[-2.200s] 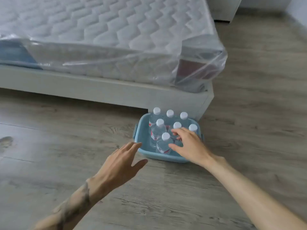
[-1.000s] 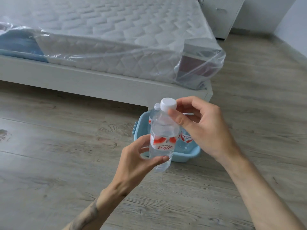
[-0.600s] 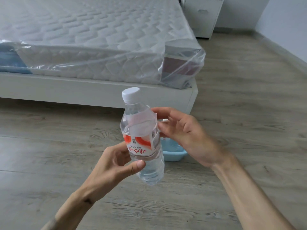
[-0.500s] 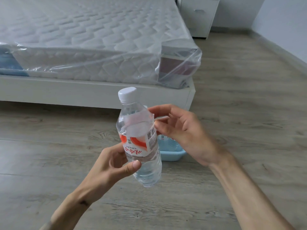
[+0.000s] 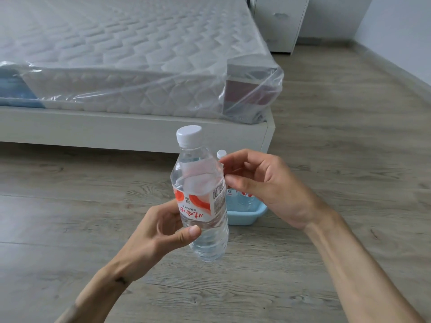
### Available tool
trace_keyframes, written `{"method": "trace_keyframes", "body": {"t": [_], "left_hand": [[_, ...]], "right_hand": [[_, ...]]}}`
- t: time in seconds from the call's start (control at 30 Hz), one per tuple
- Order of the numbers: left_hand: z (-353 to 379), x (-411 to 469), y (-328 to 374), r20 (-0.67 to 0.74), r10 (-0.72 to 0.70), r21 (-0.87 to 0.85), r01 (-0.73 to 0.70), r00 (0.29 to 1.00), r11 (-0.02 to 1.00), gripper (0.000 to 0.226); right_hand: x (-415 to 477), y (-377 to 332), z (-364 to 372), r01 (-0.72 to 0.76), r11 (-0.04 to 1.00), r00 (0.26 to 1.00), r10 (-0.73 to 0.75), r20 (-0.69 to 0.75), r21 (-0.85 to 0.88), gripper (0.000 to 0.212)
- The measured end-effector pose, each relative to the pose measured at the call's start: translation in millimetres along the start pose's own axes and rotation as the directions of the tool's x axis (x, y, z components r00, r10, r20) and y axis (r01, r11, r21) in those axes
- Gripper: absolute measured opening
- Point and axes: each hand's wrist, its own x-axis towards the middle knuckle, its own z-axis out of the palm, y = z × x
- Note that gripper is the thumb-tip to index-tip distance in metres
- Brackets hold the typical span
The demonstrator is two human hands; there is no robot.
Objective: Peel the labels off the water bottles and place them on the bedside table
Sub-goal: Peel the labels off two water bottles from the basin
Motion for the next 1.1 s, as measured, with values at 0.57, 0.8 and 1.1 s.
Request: {"method": "trace_keyframes", "body": {"t": [0.57,0.8,1.1], "left_hand": [[1.6,8.7,-16.2,-0.358,-0.025,0.184,0.097,0.933,0.978,0.052],[7.4,11.0,-27.4,-0.421,-0.023,0.374,0.196,0.907,0.906,0.054],[11.6,2.6,-40.9,-0.403,-0.017,0.371,0.181,0.915,0.911,0.060]], "right_hand": [[-6.7,-21.8,12.0,0.169,0.763,0.965,-0.257,-0.053,-0.624,0.010],[10.3,-43.4,30.6,0.276,0.655,0.924,-0.381,0.008,-0.703,0.011],[32.6,-20.7,-5.3,0.148,0.901,0.863,-0.319,-0.391,-0.409,0.010]]}}
